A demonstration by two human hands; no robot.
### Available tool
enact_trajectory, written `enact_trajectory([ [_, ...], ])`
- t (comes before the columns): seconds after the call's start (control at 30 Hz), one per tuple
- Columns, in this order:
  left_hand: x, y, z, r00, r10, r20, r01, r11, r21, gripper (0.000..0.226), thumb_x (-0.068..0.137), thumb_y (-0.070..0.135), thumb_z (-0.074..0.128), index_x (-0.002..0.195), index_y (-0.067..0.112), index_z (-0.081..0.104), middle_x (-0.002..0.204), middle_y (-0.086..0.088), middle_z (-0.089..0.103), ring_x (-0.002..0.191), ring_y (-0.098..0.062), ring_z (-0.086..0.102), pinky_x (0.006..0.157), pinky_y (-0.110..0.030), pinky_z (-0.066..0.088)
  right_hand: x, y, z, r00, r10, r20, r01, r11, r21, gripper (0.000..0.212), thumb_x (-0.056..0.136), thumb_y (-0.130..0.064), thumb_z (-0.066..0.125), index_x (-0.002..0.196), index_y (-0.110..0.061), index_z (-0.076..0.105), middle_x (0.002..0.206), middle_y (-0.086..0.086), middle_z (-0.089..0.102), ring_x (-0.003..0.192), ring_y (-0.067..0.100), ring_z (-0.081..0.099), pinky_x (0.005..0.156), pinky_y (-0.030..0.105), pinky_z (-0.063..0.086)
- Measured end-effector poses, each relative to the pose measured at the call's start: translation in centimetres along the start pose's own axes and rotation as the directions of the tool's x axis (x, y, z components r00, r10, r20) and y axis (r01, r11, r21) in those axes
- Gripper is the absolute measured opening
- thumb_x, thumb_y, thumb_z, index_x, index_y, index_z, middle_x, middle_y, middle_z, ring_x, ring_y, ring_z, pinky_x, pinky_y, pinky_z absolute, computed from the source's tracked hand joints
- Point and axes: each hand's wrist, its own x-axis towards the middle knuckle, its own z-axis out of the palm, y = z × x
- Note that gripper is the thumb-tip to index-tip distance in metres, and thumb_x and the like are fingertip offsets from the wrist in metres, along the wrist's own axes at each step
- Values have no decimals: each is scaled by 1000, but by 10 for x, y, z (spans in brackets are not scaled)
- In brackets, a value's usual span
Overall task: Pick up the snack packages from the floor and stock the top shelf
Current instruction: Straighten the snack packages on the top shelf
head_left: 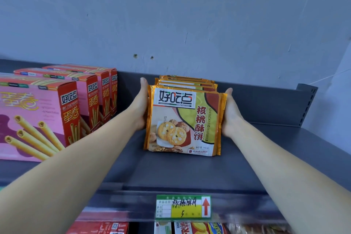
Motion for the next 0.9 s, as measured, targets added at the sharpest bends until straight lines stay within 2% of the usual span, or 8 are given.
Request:
enact_trajectory([
  [0.07, -6, 0, 0, 1000, 12, -3, -12, 1000, 7, 85, 84, 78, 11, 102, 20, 71, 99, -11, 74, 88, -28, 72, 77, -42, 52, -8, -1, -2, 999, 36, -4, -36, 998, 56, 83, 84, -80, 18, 89, -21, 75, 94, 12, 75, 88, 30, 72, 78, 41, 55],
  [0.13, -13, -3, 1, 1000, 27, -3, -27, 999, 25, 85, 83, 79, 11, 102, 22, 71, 101, -11, 74, 94, -28, 70, 84, -43, 52, -16, 4, 0, 999, 53, 7, -53, 996, 66, 83, 83, -82, 19, 98, -22, 74, 99, 12, 75, 95, 32, 70, 88, 45, 53],
  [0.23, -16, -8, 7, 998, 56, -37, -55, 998, 29, 87, 81, 81, 10, 99, 23, 73, 101, -10, 74, 96, -29, 70, 89, -43, 51, -16, 12, 4, 999, 26, -27, -25, 999, 25, 81, 82, -82, 19, 95, -25, 75, 98, 10, 75, 97, 31, 69, 97, 47, 48],
  [0.37, -19, -14, 21, 989, 80, -127, -75, 996, 47, 85, 82, 80, 9, 85, 26, 74, 85, -7, 76, 80, -24, 72, 76, -37, 52, -17, 14, 12, 998, -15, -61, 17, 999, 28, 79, 83, -80, 16, 87, -25, 72, 87, 7, 76, 90, 28, 70, 91, 43, 53],
  [0.53, -17, -18, 28, 977, 146, -155, -138, 989, 59, 80, 86, 76, 9, 83, 26, 72, 75, -3, 76, 67, -16, 72, 67, -31, 52, -17, 19, 17, 994, -84, -63, 85, 996, 9, 78, 85, -78, 13, 87, -25, 69, 80, 4, 75, 84, 24, 71, 86, 39, 55],
  [0.7, -21, -16, 22, 965, 182, -188, -158, 978, 137, 81, 87, 76, 10, 93, 25, 73, 87, -5, 76, 86, -22, 71, 86, -35, 52, -24, 16, 10, 991, -120, -56, 116, 991, -72, 82, 85, -78, 10, 104, -27, 70, 100, 7, 74, 98, 26, 69, 99, 48, 49],
  [0.83, -30, -13, 21, 948, 208, -240, -165, 968, 187, 72, 90, 71, 14, 90, 26, 70, 83, 0, 72, 85, -19, 67, 79, -32, 48, -33, 14, 2, 982, -167, -85, 145, 965, -219, 76, 88, -75, 7, 113, -31, 64, 108, 0, 67, 101, 17, 59, 98, 34, 41],
  [0.9, -36, -13, 20, 937, 219, -272, -151, 956, 249, 71, 90, 71, 15, 97, 24, 68, 92, 3, 69, 92, -18, 61, 87, -32, 42, -40, 14, -2, 974, -207, -91, 171, 937, -305, 73, 90, -72, 6, 111, -31, 63, 102, -4, 62, 93, 13, 53, 90, 31, 35],
])
